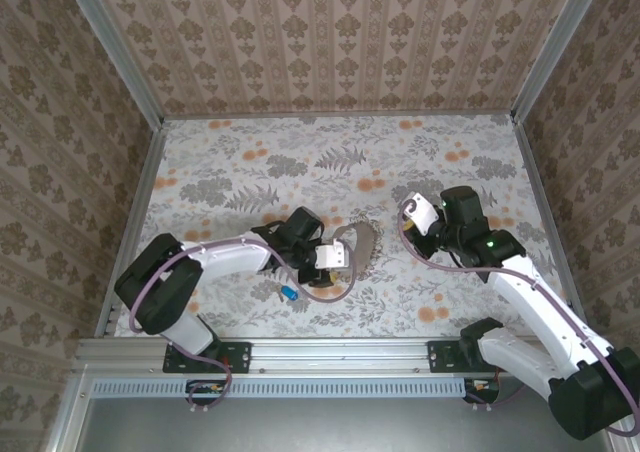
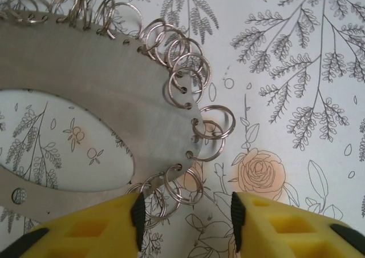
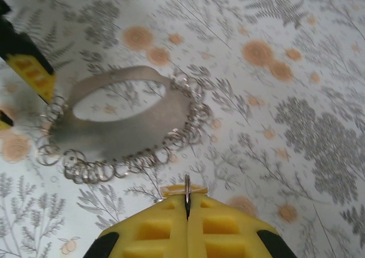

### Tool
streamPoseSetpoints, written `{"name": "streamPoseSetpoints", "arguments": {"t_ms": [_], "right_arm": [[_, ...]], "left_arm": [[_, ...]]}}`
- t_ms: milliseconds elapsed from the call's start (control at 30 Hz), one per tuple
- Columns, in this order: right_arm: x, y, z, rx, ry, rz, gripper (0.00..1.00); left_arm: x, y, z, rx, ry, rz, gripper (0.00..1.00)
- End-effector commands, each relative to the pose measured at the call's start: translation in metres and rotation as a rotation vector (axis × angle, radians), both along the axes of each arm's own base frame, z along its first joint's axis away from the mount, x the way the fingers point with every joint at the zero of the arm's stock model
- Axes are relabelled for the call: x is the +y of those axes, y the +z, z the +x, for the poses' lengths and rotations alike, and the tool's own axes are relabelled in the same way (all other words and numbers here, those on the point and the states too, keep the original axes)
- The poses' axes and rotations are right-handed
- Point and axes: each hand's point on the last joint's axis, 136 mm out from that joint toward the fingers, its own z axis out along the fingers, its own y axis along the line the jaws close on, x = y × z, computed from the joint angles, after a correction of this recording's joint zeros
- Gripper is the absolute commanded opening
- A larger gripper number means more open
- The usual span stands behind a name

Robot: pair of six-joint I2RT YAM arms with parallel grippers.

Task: Put the keys on the keyring

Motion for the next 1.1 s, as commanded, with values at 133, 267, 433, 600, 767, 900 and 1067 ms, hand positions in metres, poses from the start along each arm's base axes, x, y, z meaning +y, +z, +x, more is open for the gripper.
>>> {"name": "streamPoseSetpoints", "arguments": {"t_ms": [133,267,433,600,767,900,1067], "right_arm": [[-0.020,0.022,0.016,-0.029,-0.156,0.009,0.00],[-0.013,0.028,0.016,-0.047,-0.136,0.066,0.00],[-0.006,0.025,0.009,-0.031,-0.100,0.098,0.00],[0.000,0.030,0.005,-0.056,-0.067,0.136,0.00],[0.002,0.034,0.003,-0.053,-0.054,0.145,0.00],[0.001,0.036,0.001,-0.060,-0.046,0.140,0.00],[0.002,0.039,0.000,-0.066,-0.038,0.135,0.00]], "left_arm": [[-0.015,0.015,0.008,0.191,0.423,0.136,0.53],[-0.003,0.026,-0.002,0.314,0.780,0.176,0.52],[0.010,0.017,-0.024,0.406,0.934,0.384,0.47],[0.006,-0.002,-0.029,0.451,0.945,0.439,0.48],[0.004,-0.013,-0.024,0.505,0.971,0.454,0.47],[0.001,-0.011,-0.013,0.519,0.995,0.422,0.46],[-0.012,-0.014,-0.013,0.554,0.940,0.404,0.35]]}}
